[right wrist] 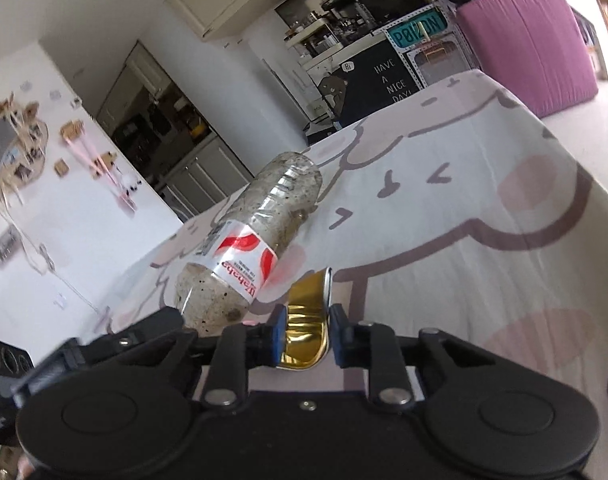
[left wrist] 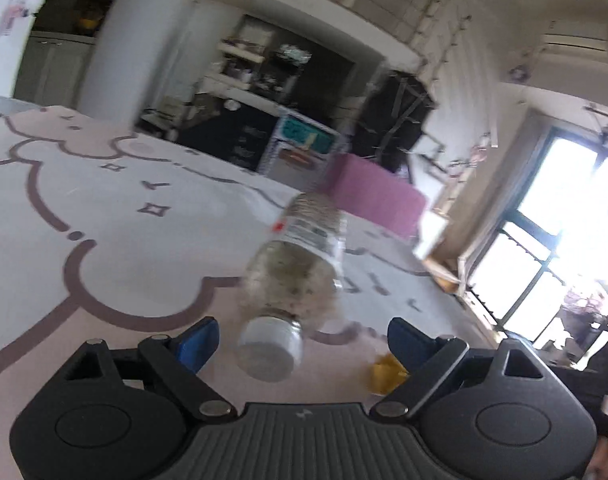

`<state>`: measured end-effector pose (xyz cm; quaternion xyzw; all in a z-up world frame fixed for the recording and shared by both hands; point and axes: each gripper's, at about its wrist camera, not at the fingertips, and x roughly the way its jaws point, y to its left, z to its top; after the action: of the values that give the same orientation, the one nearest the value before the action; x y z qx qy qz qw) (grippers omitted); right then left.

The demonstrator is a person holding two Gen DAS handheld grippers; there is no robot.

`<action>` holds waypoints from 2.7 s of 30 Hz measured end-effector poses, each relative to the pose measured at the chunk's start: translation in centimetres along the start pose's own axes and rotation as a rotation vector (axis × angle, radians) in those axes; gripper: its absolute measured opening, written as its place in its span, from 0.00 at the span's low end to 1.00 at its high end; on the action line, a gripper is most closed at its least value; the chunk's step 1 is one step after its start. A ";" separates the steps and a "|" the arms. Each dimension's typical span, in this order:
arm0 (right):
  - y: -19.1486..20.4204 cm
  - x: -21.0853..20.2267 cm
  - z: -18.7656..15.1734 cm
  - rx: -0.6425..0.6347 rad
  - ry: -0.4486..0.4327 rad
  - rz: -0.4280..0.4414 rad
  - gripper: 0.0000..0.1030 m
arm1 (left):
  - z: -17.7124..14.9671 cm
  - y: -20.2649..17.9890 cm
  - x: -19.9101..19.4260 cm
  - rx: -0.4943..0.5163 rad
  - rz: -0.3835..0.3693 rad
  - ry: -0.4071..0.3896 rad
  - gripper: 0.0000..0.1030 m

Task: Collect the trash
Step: 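Grasp the plastic bottle with the left tool while the right tool grasps the gold foil wrapper, then lift the bottle with the left tool while the right tool lifts the foil wrapper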

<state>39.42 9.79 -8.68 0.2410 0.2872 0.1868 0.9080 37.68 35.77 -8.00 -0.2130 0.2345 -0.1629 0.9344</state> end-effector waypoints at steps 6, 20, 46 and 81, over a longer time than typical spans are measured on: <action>0.5 -0.3 -0.2 -0.035 0.008 -0.003 0.22 | 0.9 -0.5 1.4 -0.015 0.059 -0.013 0.89; 0.8 -0.3 0.1 -0.092 0.042 -0.004 0.24 | 1.3 -4.8 3.8 0.146 0.251 -0.070 0.65; 0.8 -0.4 -0.2 -0.096 0.057 0.009 0.22 | 0.6 -5.3 3.4 -0.004 0.291 -0.084 0.66; -2.8 -24.2 1.1 -0.310 -0.145 -0.117 0.22 | -8.5 -24.7 -10.0 0.119 0.220 -0.147 0.66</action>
<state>22.15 -4.36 1.05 0.0937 0.2023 0.1581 0.9619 19.99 15.90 0.64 -0.1417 0.1771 -0.0570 0.9723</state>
